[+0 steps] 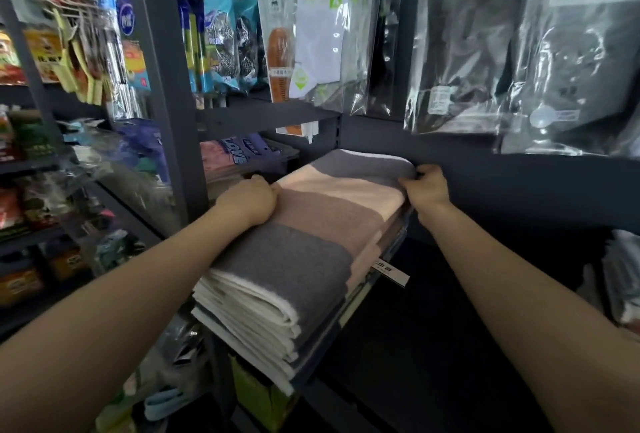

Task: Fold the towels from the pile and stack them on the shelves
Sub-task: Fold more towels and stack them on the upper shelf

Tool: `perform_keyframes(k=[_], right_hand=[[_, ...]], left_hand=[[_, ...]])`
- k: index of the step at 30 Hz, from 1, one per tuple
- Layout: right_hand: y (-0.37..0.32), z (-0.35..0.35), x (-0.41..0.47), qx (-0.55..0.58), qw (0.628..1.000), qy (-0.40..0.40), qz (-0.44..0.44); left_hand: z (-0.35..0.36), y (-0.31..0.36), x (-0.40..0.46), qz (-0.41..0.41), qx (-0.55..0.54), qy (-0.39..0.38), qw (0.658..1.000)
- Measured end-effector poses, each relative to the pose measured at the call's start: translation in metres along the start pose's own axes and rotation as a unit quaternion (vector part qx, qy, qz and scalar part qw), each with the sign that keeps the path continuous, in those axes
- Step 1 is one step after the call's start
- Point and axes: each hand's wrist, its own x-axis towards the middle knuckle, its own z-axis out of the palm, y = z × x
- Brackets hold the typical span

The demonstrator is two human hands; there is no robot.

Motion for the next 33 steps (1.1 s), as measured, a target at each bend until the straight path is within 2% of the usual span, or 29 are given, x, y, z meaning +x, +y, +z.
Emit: perform_keyframes(k=[4,5,7,8,9,11,13,15,18,21,27,30,32,33], right_hand=[[-0.01,-0.01,-0.012,-0.097,0.993,-0.075,0.0],[-0.014,-0.011,-0.02,-0.149,0.985,-0.085,-0.023],[-0.022,-0.011,-0.04,-0.263,0.943,-0.088,-0.185],[-0.027,-0.011,-0.048,-0.245,0.918,-0.117,-0.288],[-0.032,-0.009,-0.055,-0.202,0.895,-0.184,-0.354],[-0.038,-0.005,-0.063,-0.17,0.837,-0.343,-0.392],[-0.036,0.002,-0.061,-0.225,0.79,-0.389,-0.418],[-0.028,0.007,-0.055,-0.259,0.795,-0.367,-0.407],[-0.019,0.01,-0.043,-0.322,0.81,-0.346,-0.347],[-0.012,0.008,-0.023,-0.384,0.826,-0.306,-0.277],[0.009,-0.002,-0.006,-0.404,0.865,-0.242,-0.176],[-0.001,-0.004,-0.019,-0.396,0.878,-0.146,-0.226],[-0.013,-0.005,-0.043,-0.279,0.9,-0.104,-0.319],[-0.02,-0.008,-0.063,-0.207,0.899,-0.118,-0.367]], left_hand=[[-0.008,-0.003,-0.001,0.055,0.057,-0.007,0.997],[-0.011,0.0,-0.003,0.073,0.066,0.003,0.995],[-0.015,0.009,-0.008,0.147,0.066,0.04,0.986],[-0.015,0.015,-0.012,0.202,0.058,0.045,0.977],[-0.014,0.022,-0.018,0.253,0.049,0.032,0.966],[-0.009,0.032,-0.035,0.309,0.034,-0.034,0.95],[-0.004,0.033,-0.05,0.301,0.0,-0.113,0.947],[-0.004,0.029,-0.058,0.278,-0.003,-0.147,0.949],[-0.005,0.027,-0.069,0.255,0.066,-0.147,0.954],[-0.001,0.026,-0.08,0.269,0.113,-0.133,0.947],[0.001,0.013,-0.085,0.299,0.093,-0.109,0.943],[-0.004,0.004,-0.09,0.323,0.048,-0.061,0.943],[-0.009,-0.007,-0.095,0.382,-0.002,0.028,0.924],[-0.011,-0.014,-0.097,0.409,-0.017,0.073,0.909]])
